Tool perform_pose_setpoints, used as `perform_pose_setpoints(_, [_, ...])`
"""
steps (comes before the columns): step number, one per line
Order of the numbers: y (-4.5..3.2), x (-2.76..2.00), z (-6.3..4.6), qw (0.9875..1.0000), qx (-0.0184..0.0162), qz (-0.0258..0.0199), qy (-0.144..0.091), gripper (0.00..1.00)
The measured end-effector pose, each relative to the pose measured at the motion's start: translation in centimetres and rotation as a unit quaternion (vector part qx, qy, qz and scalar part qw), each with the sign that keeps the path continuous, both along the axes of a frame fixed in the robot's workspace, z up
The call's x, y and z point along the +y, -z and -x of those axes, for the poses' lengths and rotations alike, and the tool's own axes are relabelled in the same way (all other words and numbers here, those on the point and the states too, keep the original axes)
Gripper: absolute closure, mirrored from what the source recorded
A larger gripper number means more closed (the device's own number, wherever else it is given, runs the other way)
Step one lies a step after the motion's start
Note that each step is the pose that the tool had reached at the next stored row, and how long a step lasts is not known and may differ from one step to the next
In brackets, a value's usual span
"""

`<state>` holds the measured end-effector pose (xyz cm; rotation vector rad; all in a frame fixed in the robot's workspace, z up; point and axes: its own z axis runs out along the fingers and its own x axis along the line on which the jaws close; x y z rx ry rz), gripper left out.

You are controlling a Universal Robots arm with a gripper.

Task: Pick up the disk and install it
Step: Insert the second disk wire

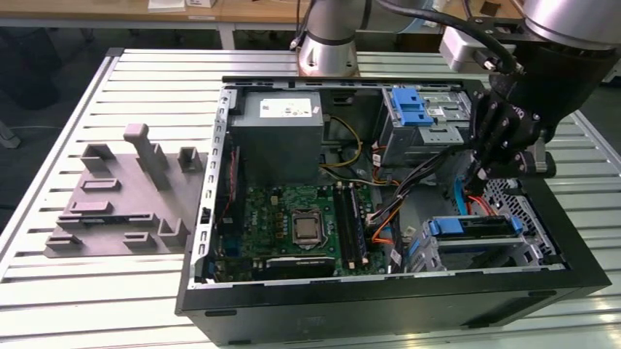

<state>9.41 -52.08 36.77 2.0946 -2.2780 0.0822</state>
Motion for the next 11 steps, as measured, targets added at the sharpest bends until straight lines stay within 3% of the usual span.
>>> perform_pose_setpoints(3, [0.06, 0.0, 0.0, 1.0, 0.0, 0.0008, 0.0, 0.89])
perform_pose_setpoints(8, [0.07, -0.01, 0.0, 0.9999, 0.0, 0.0118, 0.0, 0.89])
perform_pose_setpoints(11, [0.11, 0.0, 0.0, 0.9999, 0.0, 0.016, 0.0, 0.76])
